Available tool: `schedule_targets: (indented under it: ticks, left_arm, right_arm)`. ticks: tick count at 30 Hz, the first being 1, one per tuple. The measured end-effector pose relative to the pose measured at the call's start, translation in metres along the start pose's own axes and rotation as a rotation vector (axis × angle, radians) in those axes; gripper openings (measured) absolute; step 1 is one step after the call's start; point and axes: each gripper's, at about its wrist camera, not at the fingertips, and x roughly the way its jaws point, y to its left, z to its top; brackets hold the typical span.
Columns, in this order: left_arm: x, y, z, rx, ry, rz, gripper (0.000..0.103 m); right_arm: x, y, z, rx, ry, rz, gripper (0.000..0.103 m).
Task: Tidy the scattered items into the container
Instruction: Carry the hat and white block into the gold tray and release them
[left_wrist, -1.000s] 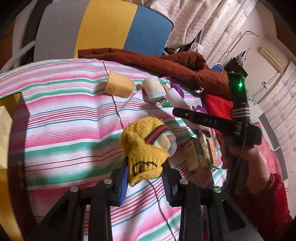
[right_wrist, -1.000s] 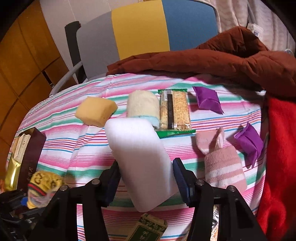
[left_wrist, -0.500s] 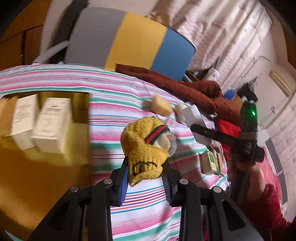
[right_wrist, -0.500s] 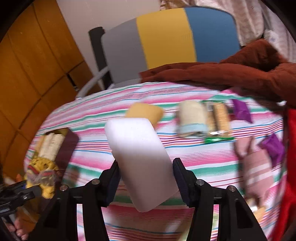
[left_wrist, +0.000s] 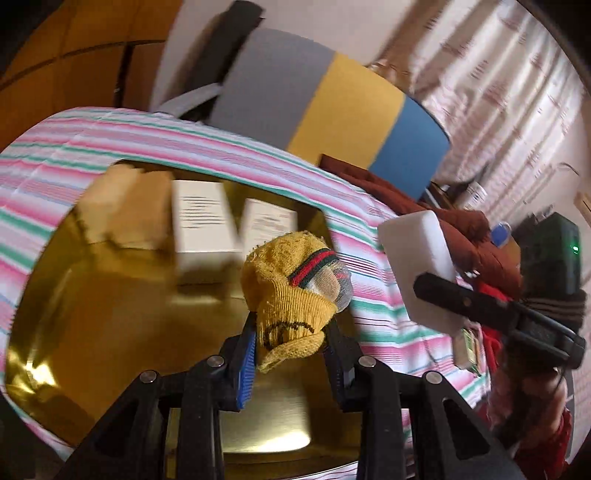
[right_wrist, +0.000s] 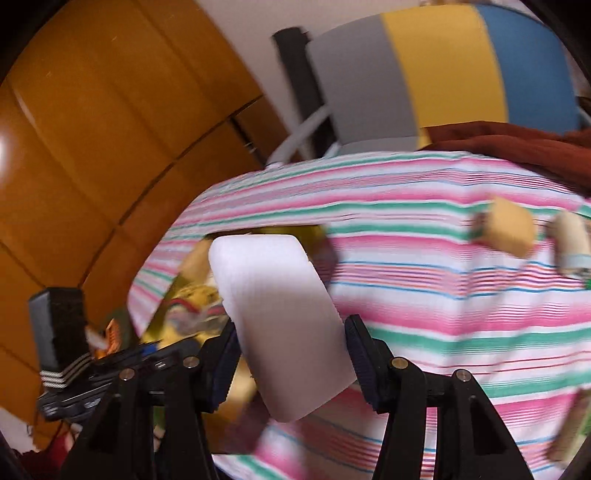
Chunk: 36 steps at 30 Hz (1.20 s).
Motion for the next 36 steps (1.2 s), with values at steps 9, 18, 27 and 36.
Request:
schedule_targets:
  ticks: [9, 18, 27, 36]
  left_arm:
    - [-0.006, 0.068, 0.007, -0.070, 0.023, 0.127, 0.032]
    - [0.005, 0.107, 0.018, -0.098, 0.057, 0.186, 0.034]
    - [-0.014, 0.111, 0.024, -0.137, 0.023, 0.200, 0.050]
    - [-0.046, 0.120, 0.033, -0.237, -0.116, 0.189, 0.055]
  right_arm:
    - [0.078, 0.069, -0.012, -0.035, 0.160, 0.034, 0.056]
    - [0.128, 0.082, -0.015, 0.042, 0.227, -0.008, 0.057]
    - [0.154, 0.085, -0.016, 0.133, 0.224, 0.012, 0.070]
    - [0.133, 0.091, -0.017, 0.134, 0.164, 0.084, 0.081]
